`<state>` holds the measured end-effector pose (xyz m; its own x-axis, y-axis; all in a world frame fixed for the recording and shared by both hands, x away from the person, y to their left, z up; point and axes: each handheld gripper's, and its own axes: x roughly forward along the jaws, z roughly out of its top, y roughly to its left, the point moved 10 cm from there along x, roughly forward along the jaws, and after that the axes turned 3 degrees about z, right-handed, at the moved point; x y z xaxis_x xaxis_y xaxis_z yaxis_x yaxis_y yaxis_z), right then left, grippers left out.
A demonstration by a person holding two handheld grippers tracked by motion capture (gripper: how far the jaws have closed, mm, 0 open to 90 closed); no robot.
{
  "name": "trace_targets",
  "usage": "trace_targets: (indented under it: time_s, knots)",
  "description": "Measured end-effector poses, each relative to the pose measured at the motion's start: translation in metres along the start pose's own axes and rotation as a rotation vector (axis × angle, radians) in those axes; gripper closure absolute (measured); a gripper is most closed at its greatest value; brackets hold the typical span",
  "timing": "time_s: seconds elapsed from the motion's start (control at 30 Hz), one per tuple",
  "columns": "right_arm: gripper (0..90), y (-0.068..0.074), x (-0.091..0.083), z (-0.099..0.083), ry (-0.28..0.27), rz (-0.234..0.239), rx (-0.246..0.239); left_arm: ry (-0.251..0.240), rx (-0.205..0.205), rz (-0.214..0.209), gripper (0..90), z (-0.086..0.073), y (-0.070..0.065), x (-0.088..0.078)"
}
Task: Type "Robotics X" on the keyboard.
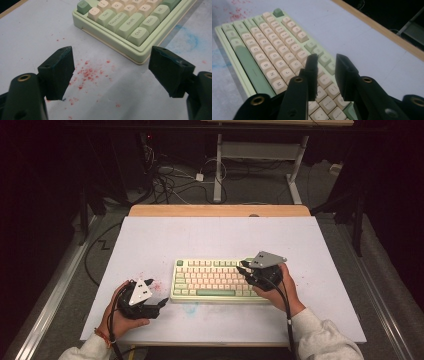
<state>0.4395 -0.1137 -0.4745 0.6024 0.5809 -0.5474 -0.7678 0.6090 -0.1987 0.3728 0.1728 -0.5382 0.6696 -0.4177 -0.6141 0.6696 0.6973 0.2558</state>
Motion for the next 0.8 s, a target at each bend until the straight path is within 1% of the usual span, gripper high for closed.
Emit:
trace_targets:
  time_s: [0.03, 0.1, 0.23, 0.27, 0.3, 0.33, 0.37, 0.4, 0.43, 0.47, 0.53, 0.57, 0.6, 0.63, 0.67, 0.73, 0.77, 0.8]
  knots:
    - [65.4, -0.001, -0.003, 0.001, -0.009, -0.004, 0.009, -0.001, 0.000, 0.000, 19.7, 0.000, 0.000, 0.000]
    - [62.8, -0.001, -0.009, 0.001, -0.027, -0.005, 0.009, -0.004, -0.002, -0.001, 19.7, 0.001, 0.000, 0.000]
    - [50.4, -0.002, -0.018, -0.003, -0.050, -0.018, 0.006, 0.001, -0.001, -0.004, 19.7, 0.000, 0.000, 0.000]
    - [47.6, -0.002, -0.020, -0.005, -0.052, -0.026, 0.000, 0.002, 0.000, -0.008, 19.7, 0.000, 0.000, 0.000]
    - [45.1, -0.003, -0.023, -0.006, -0.058, -0.035, -0.002, 0.008, -0.011, -0.017, 19.2, -0.001, -0.002, 0.000]
    - [42.6, -0.003, -0.025, -0.008, -0.062, -0.039, -0.001, 0.001, -0.004, -0.015, 19.0, 0.000, -0.001, 0.000]
    - [40.2, -0.003, -0.027, -0.010, -0.064, -0.044, 0.002, -0.002, -0.007, -0.018, 19.0, 0.000, -0.002, 0.000]
    - [38.3, -0.004, -0.030, -0.012, -0.067, -0.056, 0.000, 0.002, -0.022, -0.024, 19.0, 0.000, -0.003, 0.000]
    - [35.8, -0.005, -0.033, -0.014, -0.072, -0.076, -0.006, -0.001, -0.025, -0.028, 19.0, 0.001, -0.003, 0.000]
    - [34.0, -0.006, -0.036, -0.015, -0.076, -0.088, -0.005, -0.008, -0.017, -0.024, 19.0, 0.002, -0.003, 0.000]
    - [31.0, -0.008, -0.041, -0.019, -0.082, -0.105, 0.001, -0.003, -0.010, -0.017, 19.0, 0.002, -0.002, 0.000]
    - [29.8, -0.010, -0.044, -0.021, -0.087, -0.113, 0.003, -0.006, -0.010, -0.017, 19.2, 0.002, -0.002, 0.000]
    - [29.3, -0.010, -0.046, -0.023, -0.086, -0.114, 0.011, -0.002, -0.020, -0.023, 19.8, 0.002, -0.004, 0.000]
    - [28.0, -0.010, -0.048, -0.025, -0.085, -0.116, 0.013, -0.001, -0.022, -0.019, 20.2, 0.002, -0.004, 0.000]
    - [27.2, -0.011, -0.049, -0.028, -0.085, -0.123, 0.014, -0.004, -0.011, -0.011, 20.6, 0.003, -0.002, 0.000]
    - [25.2, -0.011, -0.053, -0.032, -0.087, -0.130, 0.018, -0.006, -0.014, -0.014, 21.8, 0.004, -0.002, -0.001]
    - [24.3, -0.012, -0.054, -0.035, -0.086, -0.140, 0.016, -0.004, -0.013, -0.008, 23.1, 0.003, -0.002, -0.001]
    - [24.0, -0.012, -0.056, -0.037, -0.088, -0.144, 0.021, -0.006, -0.015, -0.013, 23.8, 0.004, -0.002, -0.001]
